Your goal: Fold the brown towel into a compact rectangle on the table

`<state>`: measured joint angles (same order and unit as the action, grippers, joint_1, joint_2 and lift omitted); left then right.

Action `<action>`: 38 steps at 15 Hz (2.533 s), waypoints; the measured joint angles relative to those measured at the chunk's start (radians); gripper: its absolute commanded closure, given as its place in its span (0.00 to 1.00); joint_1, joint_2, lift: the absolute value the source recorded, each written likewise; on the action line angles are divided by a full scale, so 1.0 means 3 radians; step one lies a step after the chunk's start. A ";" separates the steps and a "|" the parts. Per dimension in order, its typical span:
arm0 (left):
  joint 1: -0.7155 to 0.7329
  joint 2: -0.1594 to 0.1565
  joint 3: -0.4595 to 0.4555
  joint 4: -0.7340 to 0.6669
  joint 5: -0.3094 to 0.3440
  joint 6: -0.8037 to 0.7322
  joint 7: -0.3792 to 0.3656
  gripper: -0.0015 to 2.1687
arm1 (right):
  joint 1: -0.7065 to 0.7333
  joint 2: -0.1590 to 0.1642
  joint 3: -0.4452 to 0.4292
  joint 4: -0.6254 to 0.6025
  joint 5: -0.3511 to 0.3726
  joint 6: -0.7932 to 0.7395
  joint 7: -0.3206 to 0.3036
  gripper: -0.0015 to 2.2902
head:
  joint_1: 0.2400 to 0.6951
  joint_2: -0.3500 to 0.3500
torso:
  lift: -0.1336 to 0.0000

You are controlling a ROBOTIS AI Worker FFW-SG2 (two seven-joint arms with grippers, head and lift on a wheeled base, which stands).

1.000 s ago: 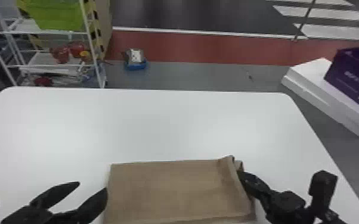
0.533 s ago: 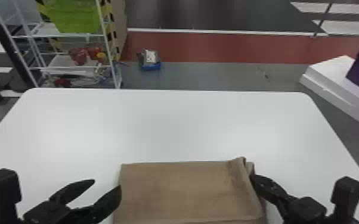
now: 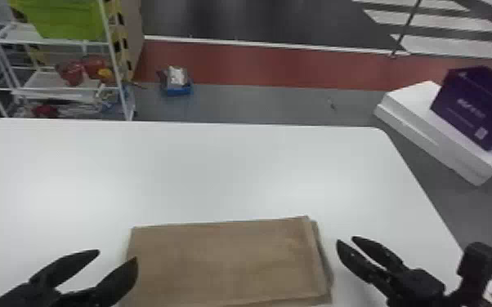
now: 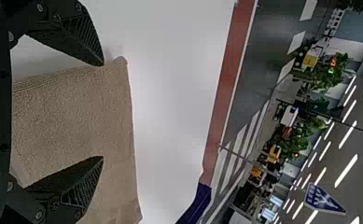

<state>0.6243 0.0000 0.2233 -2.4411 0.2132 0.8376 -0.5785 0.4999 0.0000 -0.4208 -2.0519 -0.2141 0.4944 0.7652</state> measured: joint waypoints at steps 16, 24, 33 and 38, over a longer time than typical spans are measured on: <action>0.0079 0.0024 -0.1046 0.0704 -0.0334 -0.1301 0.0456 0.34 | 0.0142 0.0000 -0.0190 -0.0245 -0.0314 0.0498 0.0149 0.06 | 1.00 0.03 | 0.08; -0.0044 0.0101 -0.1161 0.1047 -0.0466 -0.1576 0.0800 0.81 | -0.0010 0.0000 0.0007 -0.0271 -0.0289 0.0957 0.0063 0.06 | 1.00 0.14 | 0.08; -0.0066 0.0123 -0.1140 0.1084 -0.0531 -0.1577 0.0793 0.81 | -0.0294 0.0000 0.0189 -0.0238 0.0001 0.1526 -0.0161 0.06 | 1.00 0.18 | 0.08; -0.0067 0.0138 -0.1134 0.1095 -0.0533 -0.1577 0.0793 0.81 | -0.0467 0.0000 0.0275 -0.0231 0.0121 0.1812 -0.0218 0.08 | 1.00 0.21 | 0.08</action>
<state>0.6044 0.0413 -0.1168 -2.1127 0.0533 0.3644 -0.3406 0.3599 0.0000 -0.3383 -2.1211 -0.1779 1.0381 0.6997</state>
